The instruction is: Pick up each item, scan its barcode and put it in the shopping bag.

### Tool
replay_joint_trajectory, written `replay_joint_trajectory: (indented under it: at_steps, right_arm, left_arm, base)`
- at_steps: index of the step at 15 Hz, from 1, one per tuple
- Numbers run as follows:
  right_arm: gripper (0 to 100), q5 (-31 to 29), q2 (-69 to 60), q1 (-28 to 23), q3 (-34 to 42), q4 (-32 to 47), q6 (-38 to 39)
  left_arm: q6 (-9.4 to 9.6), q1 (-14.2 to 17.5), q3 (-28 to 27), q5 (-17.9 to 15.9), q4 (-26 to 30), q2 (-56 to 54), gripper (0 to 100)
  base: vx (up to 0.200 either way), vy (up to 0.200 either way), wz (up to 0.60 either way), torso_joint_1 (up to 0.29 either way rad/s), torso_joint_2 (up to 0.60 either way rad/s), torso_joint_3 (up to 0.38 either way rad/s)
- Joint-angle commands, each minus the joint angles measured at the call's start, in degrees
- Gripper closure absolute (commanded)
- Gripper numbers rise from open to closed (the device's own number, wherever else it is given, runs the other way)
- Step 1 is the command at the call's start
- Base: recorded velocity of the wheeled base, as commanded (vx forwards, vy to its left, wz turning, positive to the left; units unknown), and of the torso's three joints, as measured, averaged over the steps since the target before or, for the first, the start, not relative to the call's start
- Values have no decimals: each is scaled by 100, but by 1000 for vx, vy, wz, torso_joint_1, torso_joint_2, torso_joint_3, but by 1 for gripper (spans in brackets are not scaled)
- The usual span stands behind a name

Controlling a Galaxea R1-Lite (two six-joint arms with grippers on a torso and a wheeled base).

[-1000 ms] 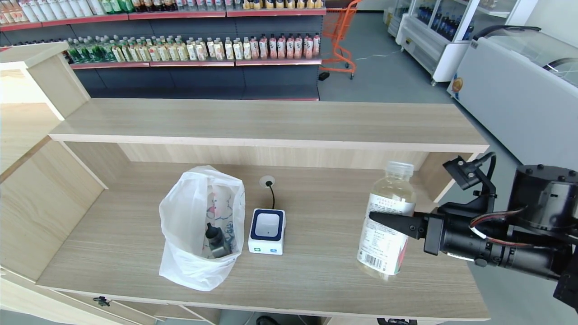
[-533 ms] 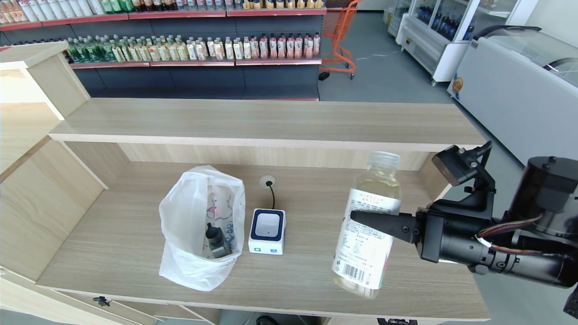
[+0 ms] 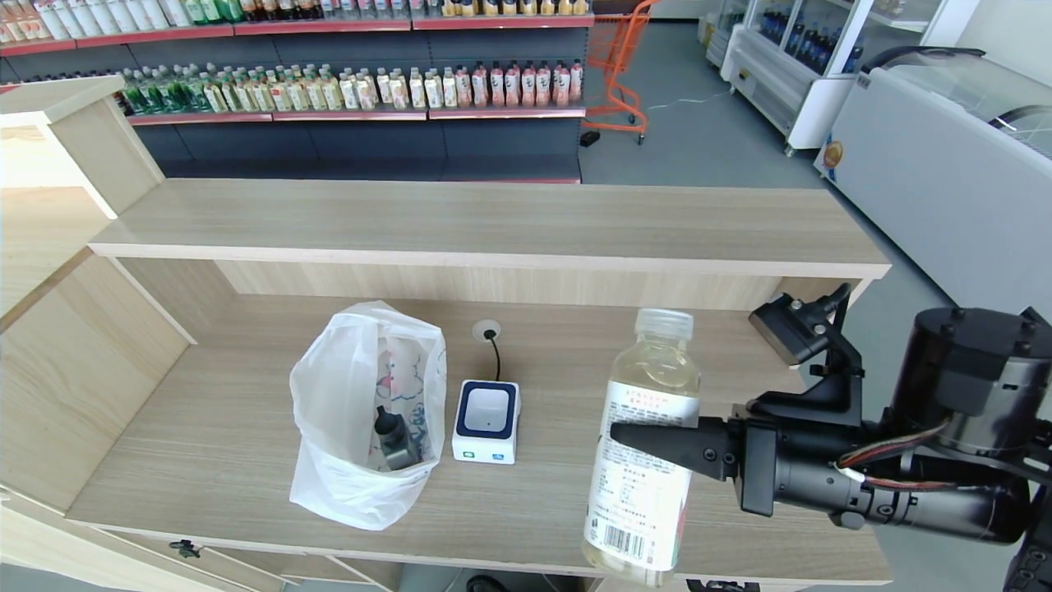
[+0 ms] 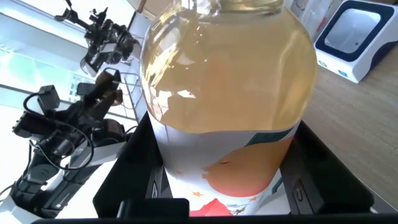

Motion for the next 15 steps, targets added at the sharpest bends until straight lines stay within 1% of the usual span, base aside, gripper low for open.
replay_joint_trajectory:
  at_steps: [1, 3, 6, 8, 10, 12, 15]
  right_arm:
    - [100, 10, 79, 17, -25, -11, -4]
    - [100, 10, 88, 17, -25, -38, -30]
    - [100, 18, 141, 0, -51, -99, -408]
    - [100, 97, 352, 0, -43, -591, -619]
    - [100, 308, 545, -9, -78, -1013, -821]
    - [100, 423, 545, -9, -78, -1022, -830]
    - [100, 431, 554, -18, -60, -1031, -839]
  left_arm:
    - [-1, 1, 0, 1, 0, -2, 0]
    - [-1, 1, 0, 1, 0, -2, 0]
    - [-1, 1, 0, 1, 0, -2, 0]
    - [-1, 1, 0, 1, 0, -2, 0]
    - [-1, 1, 0, 1, 0, -2, 0]
    - [-1, 1, 0, 1, 0, -2, 0]
    - [-1, 1, 0, 1, 0, -2, 0]
  base:
    - [0, 0, 0, 0, 0, 0]
    - [0, 0, 0, 0, 0, 0]
    - [0, 0, 0, 0, 0, 0]
    - [0, 0, 0, 0, 0, 0]
    - [0, 0, 0, 0, 0, 0]
    - [0, 0, 0, 0, 0, 0]
    - [0, 0, 0, 0, 0, 0]
